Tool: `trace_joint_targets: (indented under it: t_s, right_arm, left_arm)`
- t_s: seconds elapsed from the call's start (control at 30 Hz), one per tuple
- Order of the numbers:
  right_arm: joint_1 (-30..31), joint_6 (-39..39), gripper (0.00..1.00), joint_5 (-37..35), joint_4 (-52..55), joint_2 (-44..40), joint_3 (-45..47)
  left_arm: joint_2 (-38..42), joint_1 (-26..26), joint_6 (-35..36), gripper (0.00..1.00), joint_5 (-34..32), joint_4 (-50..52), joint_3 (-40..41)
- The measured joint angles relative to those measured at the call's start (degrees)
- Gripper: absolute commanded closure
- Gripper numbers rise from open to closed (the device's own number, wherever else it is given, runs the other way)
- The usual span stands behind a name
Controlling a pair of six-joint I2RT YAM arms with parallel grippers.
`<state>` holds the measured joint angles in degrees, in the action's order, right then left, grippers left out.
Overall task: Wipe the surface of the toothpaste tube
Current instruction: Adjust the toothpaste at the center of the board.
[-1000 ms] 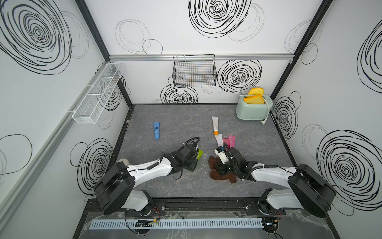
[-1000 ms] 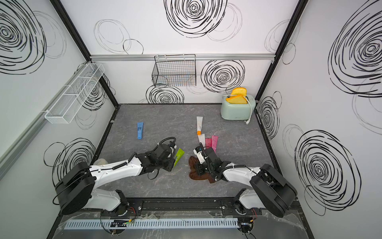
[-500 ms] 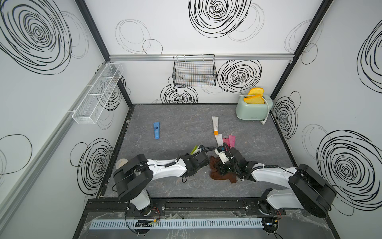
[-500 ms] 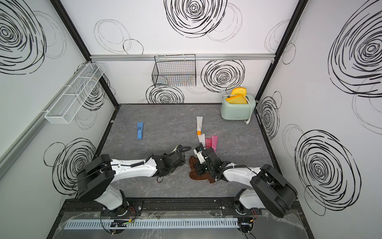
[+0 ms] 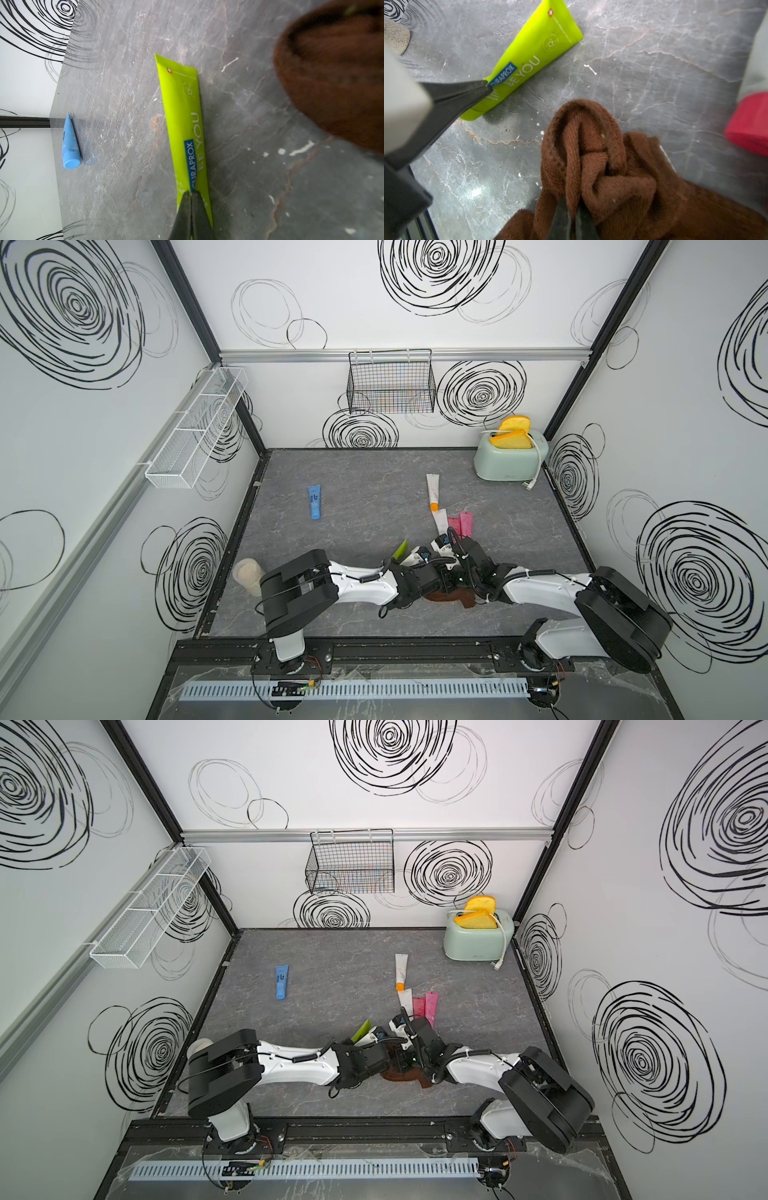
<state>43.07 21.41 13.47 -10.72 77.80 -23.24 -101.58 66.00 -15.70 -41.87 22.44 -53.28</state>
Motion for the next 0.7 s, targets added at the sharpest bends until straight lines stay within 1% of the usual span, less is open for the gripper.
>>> trace_joint_targets:
  t_s: [0.07, 0.13, 0.2, 0.3, 0.4, 0.5, 0.57, 0.63, 0.7]
  right_arm:
    - [0.0, 0.0, 1.00, 0.0, 0.0, 0.0, 0.0]
    - [0.0, 0.0, 1.00, 0.0, 0.0, 0.0, 0.0]
    - [0.0, 0.0, 1.00, 0.0, 0.0, 0.0, 0.0]
    - [0.0, 0.0, 1.00, 0.0, 0.0, 0.0, 0.0]
    - [0.0, 0.0, 1.00, 0.0, 0.0, 0.0, 0.0]
    - [0.0, 0.0, 1.00, 0.0, 0.0, 0.0, 0.0]
    - [0.0, 0.0, 1.00, 0.0, 0.0, 0.0, 0.0]
    - [0.0, 0.0, 1.00, 0.0, 0.0, 0.0, 0.0]
    - [0.0, 0.0, 1.00, 0.0, 0.0, 0.0, 0.0]
  left_arm:
    - [0.0, 0.5, -0.2, 0.81, 0.3, 0.0, 0.0]
    - [0.0, 1.0, -0.5, 0.75, 1.2, -0.1, -0.1]
    - [0.3, 1.4, -0.7, 0.67, 2.6, -0.4, 0.0]
    - [2.5, 1.4, -1.2, 0.49, 6.1, -2.1, 1.3]
    - [7.3, 0.7, -1.5, 0.33, 9.5, -3.8, 3.8]
    - [14.1, -1.5, -2.3, 0.19, 13.2, -6.5, 7.2]
    - [19.7, -4.2, -3.1, 0.11, 16.3, -8.9, 10.4]
    - [24.9, -7.8, -3.9, 0.09, 19.7, -11.2, 13.9]
    - [28.9, -11.3, -4.8, 0.09, 23.2, -13.0, 17.5]
